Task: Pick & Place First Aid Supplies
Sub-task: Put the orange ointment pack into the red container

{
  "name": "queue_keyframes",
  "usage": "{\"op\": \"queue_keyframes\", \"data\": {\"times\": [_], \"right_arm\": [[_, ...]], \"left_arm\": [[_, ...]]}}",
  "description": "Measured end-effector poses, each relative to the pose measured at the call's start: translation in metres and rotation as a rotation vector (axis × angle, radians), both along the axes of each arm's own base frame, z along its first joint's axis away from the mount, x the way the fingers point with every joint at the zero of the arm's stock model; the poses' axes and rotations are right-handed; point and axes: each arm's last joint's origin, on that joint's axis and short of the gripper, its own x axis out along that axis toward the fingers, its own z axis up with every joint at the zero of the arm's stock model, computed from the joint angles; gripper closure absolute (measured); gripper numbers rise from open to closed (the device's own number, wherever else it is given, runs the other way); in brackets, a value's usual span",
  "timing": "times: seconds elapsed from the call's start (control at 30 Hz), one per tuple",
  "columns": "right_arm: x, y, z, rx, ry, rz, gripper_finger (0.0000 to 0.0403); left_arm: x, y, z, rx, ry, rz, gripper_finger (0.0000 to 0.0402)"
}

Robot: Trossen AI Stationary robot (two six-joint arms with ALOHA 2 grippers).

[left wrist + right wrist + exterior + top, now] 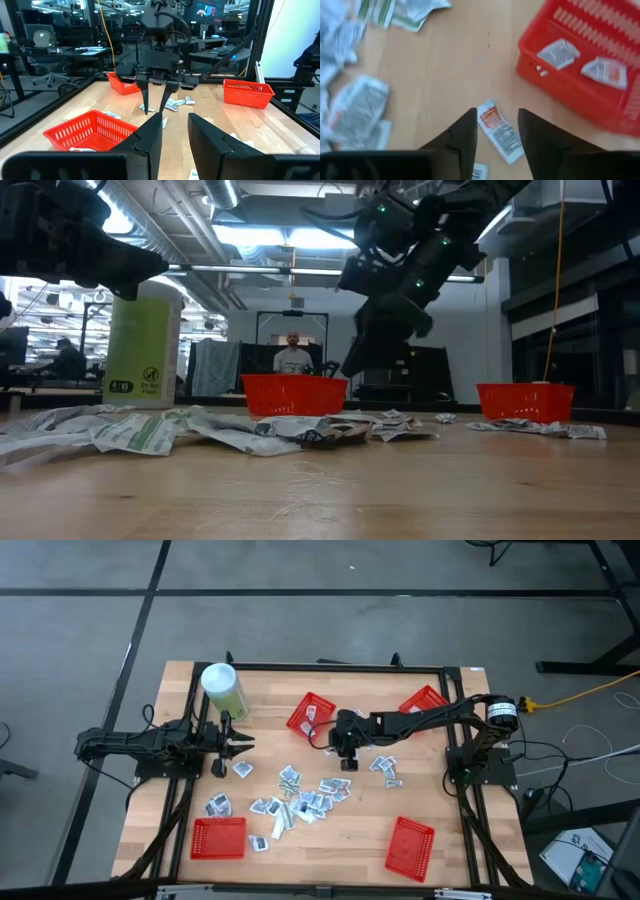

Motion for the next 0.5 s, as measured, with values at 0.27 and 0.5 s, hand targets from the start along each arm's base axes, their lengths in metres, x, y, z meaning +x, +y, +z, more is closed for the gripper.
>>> {"op": "queue_keyframes", "data": {"times": [0.27, 0.5], "right_arm": [[-0.002, -0.013, -0.001, -0.042, 0.014, 0.088, 0.0241], [-0.005, -0.029, -0.001, 0.018, 0.008, 0.082, 0.0241]], "left_arm": [[0.000, 0.000, 0.000, 0.000, 0.000, 0.000, 0.0313], [0.000, 0.000, 0.000, 0.000, 0.000, 0.000, 0.0313]]}}
